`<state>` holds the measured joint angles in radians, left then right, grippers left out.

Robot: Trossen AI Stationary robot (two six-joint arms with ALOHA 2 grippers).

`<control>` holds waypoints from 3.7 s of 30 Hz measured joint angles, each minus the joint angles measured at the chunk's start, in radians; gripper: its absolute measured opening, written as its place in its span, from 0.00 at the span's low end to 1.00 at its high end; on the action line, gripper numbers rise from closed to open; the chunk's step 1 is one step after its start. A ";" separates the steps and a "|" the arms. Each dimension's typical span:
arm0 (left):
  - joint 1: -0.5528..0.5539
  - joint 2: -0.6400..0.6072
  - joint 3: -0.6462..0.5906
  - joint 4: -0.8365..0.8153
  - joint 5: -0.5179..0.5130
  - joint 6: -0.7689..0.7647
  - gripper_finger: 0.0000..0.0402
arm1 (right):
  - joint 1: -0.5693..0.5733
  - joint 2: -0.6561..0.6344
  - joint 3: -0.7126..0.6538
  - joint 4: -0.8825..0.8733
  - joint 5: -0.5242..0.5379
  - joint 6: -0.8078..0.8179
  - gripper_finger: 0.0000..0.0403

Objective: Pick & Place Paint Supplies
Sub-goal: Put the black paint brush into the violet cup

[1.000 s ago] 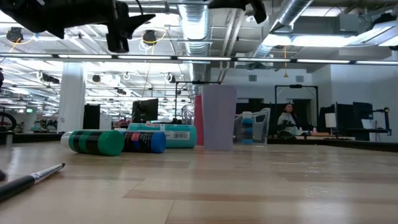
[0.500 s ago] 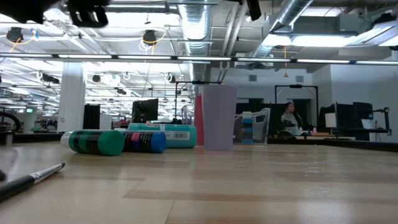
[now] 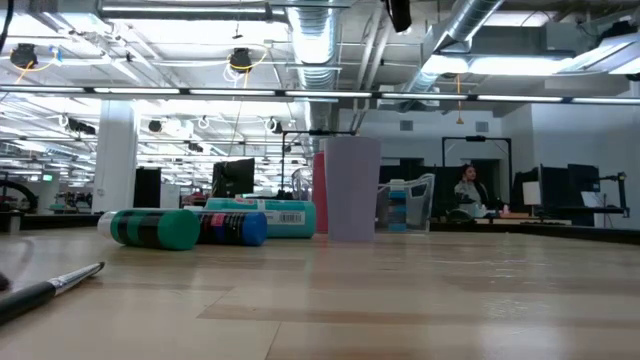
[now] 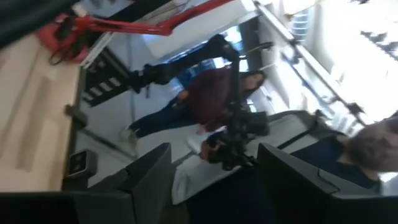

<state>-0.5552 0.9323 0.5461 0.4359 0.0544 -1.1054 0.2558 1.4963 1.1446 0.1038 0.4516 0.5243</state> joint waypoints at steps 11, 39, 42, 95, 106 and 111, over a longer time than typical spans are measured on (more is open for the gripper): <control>-0.126 0.212 0.223 -0.292 -0.094 -0.171 0.57 | 0.018 0.000 0.000 -0.027 -0.229 0.034 0.18; -0.394 0.678 0.452 -1.039 0.023 -0.503 0.50 | 0.061 0.000 0.000 -0.100 -0.245 -0.003 0.18; -0.389 0.716 0.452 -1.070 0.019 -0.497 0.49 | 0.061 0.000 0.000 -0.108 -0.245 -0.003 0.18; -0.304 0.987 0.551 -1.246 0.086 -0.447 0.12 | 0.030 0.000 0.000 -0.156 -0.300 0.140 0.18; -0.265 0.909 0.533 -1.267 -0.053 -0.458 0.00 | 0.030 0.000 0.000 -0.156 -0.300 0.140 0.18; -0.263 0.795 0.528 -1.255 -0.246 -0.527 0.00 | 0.030 0.000 0.000 -0.156 -0.300 0.140 0.18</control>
<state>-0.8185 1.7275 1.0744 -0.8192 -0.1917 -1.6328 0.2855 1.4967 1.1450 -0.0521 0.1513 0.6640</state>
